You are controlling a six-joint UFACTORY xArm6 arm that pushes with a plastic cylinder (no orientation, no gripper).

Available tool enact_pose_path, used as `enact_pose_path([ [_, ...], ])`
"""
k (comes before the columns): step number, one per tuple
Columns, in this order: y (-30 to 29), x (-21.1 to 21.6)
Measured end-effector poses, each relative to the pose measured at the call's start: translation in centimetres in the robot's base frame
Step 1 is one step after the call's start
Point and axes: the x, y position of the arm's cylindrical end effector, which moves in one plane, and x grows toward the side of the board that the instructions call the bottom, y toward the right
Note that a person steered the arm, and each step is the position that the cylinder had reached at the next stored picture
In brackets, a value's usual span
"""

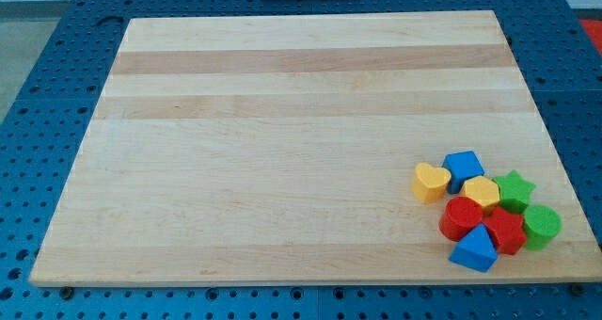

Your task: Separate blue triangle from the group of blocks

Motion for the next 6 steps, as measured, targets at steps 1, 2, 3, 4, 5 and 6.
enact_pose_path([
  [1, -2.7, 0.1],
  [2, -7.4, 0.2],
  [3, -11.5, 0.1],
  [4, -16.2, 0.1],
  [5, -21.2, 0.1],
  [6, -23.9, 0.1],
])
